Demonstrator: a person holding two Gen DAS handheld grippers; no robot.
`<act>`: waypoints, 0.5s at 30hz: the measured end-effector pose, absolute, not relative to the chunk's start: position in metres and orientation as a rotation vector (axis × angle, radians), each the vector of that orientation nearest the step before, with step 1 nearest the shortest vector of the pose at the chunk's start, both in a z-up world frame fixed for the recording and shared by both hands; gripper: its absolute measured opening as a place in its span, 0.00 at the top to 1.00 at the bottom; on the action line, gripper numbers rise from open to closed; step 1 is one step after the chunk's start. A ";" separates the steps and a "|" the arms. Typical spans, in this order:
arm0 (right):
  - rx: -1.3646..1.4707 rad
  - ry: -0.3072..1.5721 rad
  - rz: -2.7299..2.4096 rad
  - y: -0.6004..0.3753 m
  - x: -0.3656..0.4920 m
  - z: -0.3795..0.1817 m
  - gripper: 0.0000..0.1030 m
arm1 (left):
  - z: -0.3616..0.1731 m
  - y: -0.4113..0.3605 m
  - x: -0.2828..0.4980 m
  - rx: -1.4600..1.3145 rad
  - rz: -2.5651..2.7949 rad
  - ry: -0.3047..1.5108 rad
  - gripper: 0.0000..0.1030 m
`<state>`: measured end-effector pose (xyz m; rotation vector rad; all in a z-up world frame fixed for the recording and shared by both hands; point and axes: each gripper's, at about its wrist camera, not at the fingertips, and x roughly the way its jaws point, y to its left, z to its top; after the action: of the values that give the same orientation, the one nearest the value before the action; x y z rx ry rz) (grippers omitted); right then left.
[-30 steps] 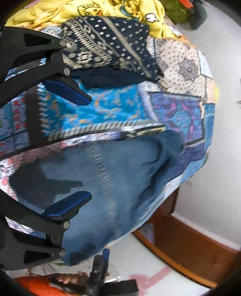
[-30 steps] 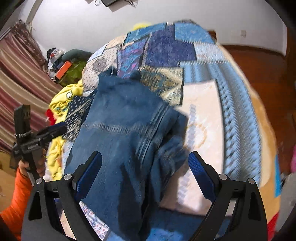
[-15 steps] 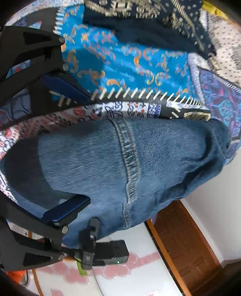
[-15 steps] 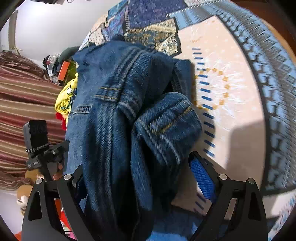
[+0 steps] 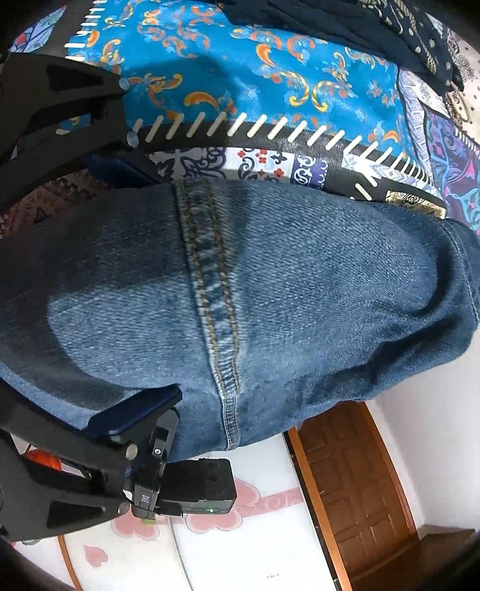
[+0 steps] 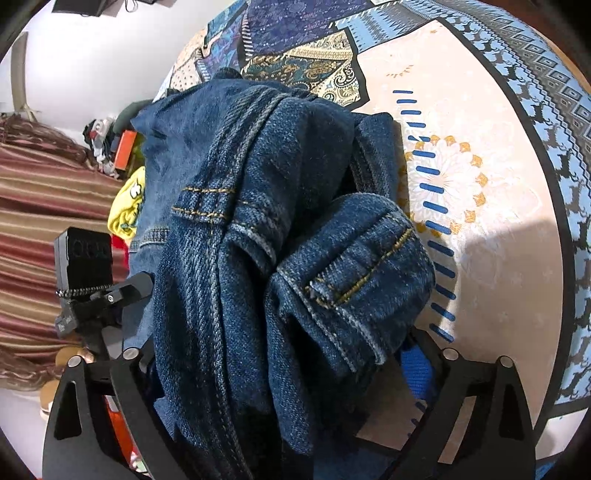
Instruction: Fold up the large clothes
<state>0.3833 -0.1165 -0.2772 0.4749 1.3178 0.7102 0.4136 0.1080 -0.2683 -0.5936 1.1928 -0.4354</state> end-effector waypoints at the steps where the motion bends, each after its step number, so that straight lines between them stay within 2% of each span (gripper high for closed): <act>1: 0.468 1.306 0.715 -0.119 0.381 -0.275 0.16 | -0.265 0.108 0.410 -0.581 -0.433 1.177 0.15; 3: 0.454 1.289 0.712 -0.119 0.378 -0.271 0.21 | -0.258 0.111 0.401 -0.547 -0.439 1.144 0.28; 6: 0.423 1.253 0.722 -0.113 0.372 -0.259 0.37 | -0.242 0.107 0.386 -0.495 -0.451 1.101 0.40; 8: 0.394 1.227 0.724 -0.108 0.368 -0.250 0.50 | -0.230 0.106 0.379 -0.478 -0.453 1.073 0.44; 10: 0.378 1.209 0.737 -0.102 0.364 -0.239 0.57 | -0.219 0.106 0.372 -0.469 -0.448 1.049 0.47; 15: 0.361 1.144 0.778 -0.075 0.359 -0.208 0.61 | -0.179 0.132 0.347 -0.476 -0.427 0.941 0.49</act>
<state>0.3594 -0.0746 -0.2079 0.3611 1.1437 0.7776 0.3474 0.1325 -0.1793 -0.4757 0.9407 -0.4272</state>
